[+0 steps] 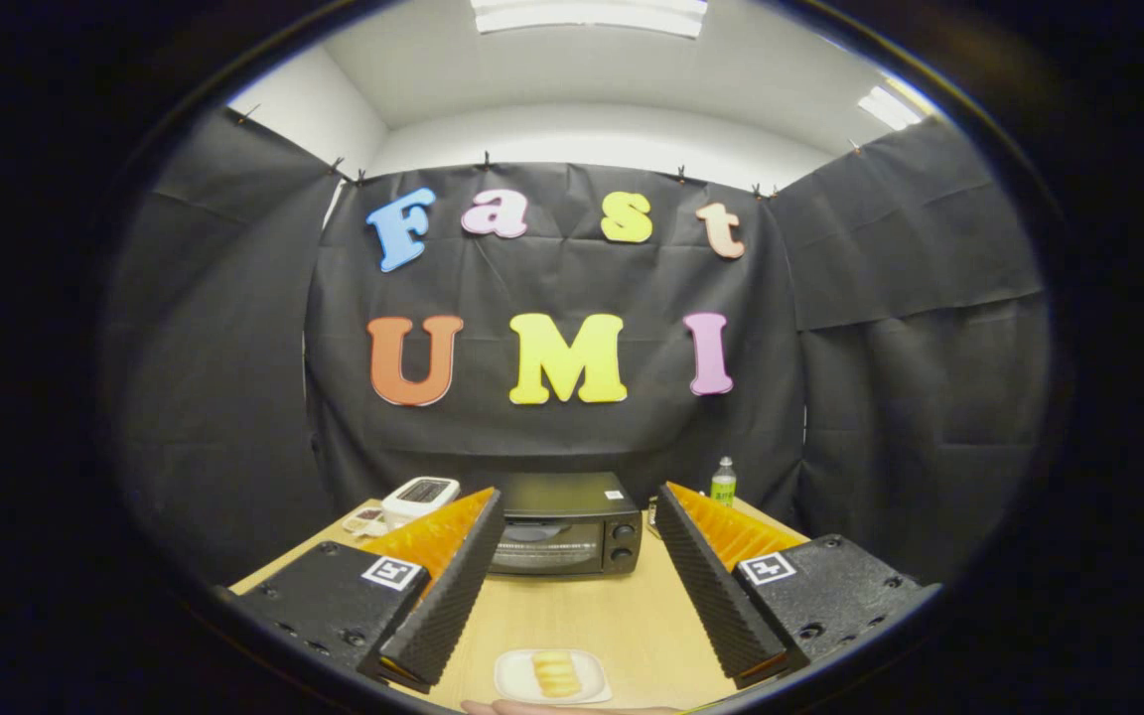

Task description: Open the toaster oven, put the food inside, and close the toaster oven door.

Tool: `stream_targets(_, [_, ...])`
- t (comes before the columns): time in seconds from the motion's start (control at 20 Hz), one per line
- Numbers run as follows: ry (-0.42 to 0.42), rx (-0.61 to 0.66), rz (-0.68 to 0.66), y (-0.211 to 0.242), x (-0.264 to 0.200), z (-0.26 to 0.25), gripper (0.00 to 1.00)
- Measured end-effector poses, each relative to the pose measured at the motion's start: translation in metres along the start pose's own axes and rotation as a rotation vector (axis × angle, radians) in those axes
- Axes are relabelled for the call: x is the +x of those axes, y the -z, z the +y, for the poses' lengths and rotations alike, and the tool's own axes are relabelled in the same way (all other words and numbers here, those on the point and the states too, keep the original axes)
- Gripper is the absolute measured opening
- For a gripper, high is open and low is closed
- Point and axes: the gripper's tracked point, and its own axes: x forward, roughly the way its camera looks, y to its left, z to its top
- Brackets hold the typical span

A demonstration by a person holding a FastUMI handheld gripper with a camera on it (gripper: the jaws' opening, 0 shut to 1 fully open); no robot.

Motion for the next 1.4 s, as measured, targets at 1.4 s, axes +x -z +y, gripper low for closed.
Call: stream_targets(1.4, [-0.093,0.025,0.143,0.148,0.265,0.06,1.0])
